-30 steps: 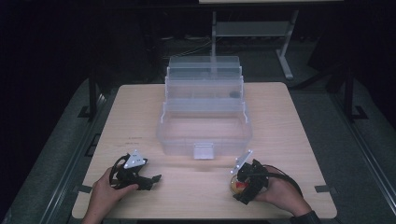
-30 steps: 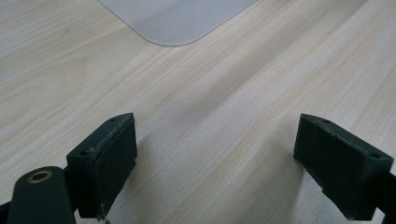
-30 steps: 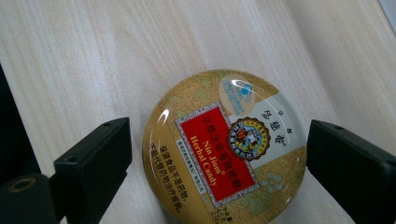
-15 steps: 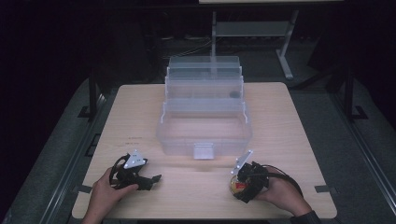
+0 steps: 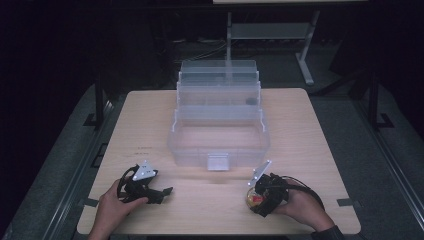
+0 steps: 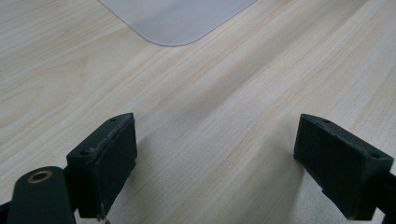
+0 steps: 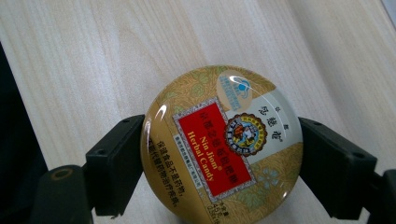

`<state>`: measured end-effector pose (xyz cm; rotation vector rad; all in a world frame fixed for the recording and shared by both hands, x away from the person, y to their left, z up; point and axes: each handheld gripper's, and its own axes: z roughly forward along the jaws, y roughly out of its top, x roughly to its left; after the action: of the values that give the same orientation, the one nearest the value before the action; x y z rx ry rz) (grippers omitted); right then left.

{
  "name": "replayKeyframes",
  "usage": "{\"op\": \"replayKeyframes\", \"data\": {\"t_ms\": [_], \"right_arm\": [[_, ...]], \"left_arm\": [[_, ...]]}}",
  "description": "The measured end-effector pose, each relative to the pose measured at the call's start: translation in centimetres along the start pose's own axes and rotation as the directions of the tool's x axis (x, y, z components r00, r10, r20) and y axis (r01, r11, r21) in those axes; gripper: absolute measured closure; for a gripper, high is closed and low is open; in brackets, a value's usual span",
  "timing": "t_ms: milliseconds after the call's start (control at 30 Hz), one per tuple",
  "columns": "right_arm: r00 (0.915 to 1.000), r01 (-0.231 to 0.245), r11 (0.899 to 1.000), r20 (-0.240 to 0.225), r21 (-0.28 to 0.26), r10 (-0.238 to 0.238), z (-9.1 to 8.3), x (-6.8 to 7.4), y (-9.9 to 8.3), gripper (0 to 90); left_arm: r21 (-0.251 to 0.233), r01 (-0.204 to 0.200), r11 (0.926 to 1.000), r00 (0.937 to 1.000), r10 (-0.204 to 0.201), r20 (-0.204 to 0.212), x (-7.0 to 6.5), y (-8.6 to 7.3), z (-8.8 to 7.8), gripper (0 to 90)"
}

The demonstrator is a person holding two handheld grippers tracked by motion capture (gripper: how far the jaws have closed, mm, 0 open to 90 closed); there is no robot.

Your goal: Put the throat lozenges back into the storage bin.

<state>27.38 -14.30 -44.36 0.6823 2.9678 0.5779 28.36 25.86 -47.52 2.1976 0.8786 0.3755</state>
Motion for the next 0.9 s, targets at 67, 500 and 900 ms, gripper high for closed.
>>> {"op": "replayKeyframes", "data": {"t_ms": [67, 500, 900], "right_arm": [[1.0, -0.004, 1.0, -0.001, -0.001, 0.004, -0.1, 0.0, 0.0, 19.6], [0.9998, -0.007, 1.0, 0.017, -0.013, 0.007, -1.2, -0.2, 0.2, 19.6], [0.9996, 0.003, 1.0, 0.029, -0.021, -0.003, -2.2, -0.2, 0.6, 19.7]], "left_arm": [[0.0, 0.0, 1.0, 1.0, 0.0, 0.0, 0.0, 0.0, 0.0, 12.4], [0.0, 0.0, 1.0, 1.0, 0.0, 0.0, 0.0, 0.0, 0.0, 12.4], [0.001, -0.001, 1.0, 1.0, 0.001, 0.0, 0.0, 0.0, 0.0, 12.3]]}}
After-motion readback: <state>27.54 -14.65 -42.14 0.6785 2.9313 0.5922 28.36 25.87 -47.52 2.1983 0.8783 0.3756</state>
